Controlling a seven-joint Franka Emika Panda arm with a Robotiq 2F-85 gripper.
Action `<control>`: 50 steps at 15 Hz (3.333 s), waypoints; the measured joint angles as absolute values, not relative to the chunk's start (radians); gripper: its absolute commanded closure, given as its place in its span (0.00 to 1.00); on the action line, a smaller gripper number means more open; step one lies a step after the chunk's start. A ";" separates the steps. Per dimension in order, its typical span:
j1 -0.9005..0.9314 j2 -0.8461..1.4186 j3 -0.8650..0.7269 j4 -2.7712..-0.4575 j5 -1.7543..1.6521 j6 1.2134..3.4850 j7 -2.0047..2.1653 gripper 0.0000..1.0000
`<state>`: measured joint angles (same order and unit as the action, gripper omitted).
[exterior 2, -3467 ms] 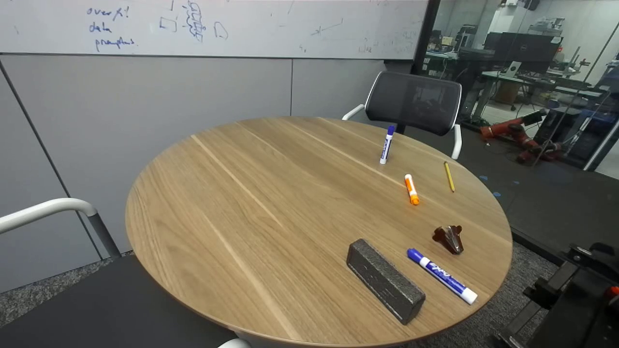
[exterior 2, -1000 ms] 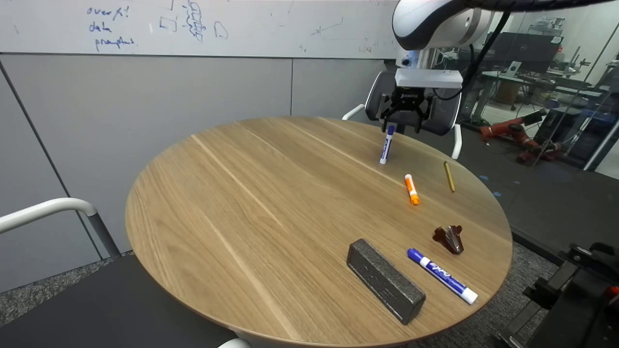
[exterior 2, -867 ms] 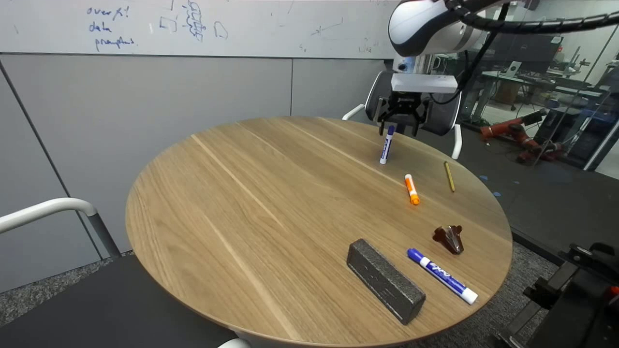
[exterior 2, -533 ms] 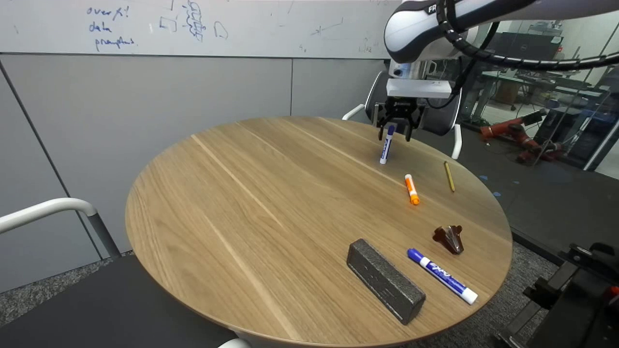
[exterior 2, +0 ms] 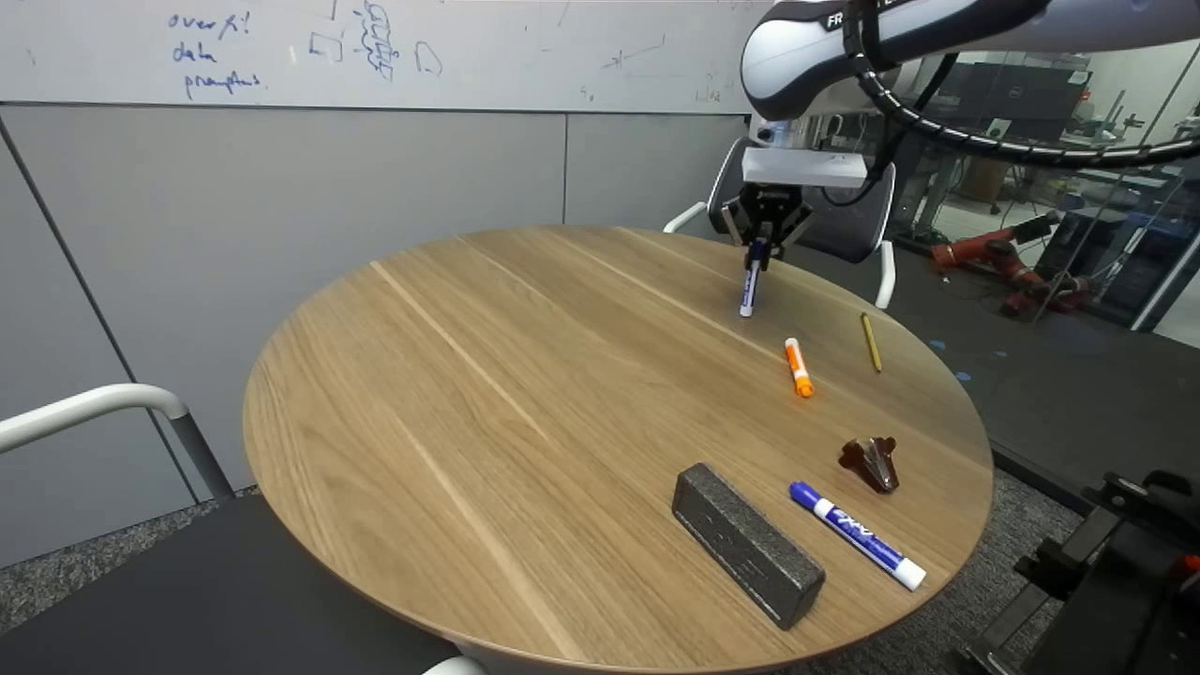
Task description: Move the marker to the left
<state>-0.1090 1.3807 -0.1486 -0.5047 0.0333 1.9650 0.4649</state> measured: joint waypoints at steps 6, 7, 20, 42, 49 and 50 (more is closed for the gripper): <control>-0.101 1.375 -0.135 -0.443 0.028 1.948 0.444 0.95; -0.097 1.355 -0.119 -0.442 0.030 1.930 0.418 0.95; 0.106 1.411 -0.048 -0.456 -0.053 1.732 0.223 0.95; 0.168 1.481 -0.060 -0.480 -0.097 1.824 0.222 0.49; 0.169 1.448 -0.056 -0.434 -0.104 1.649 0.091 0.23; 0.168 1.429 -0.056 -0.434 -0.104 1.616 0.067 0.15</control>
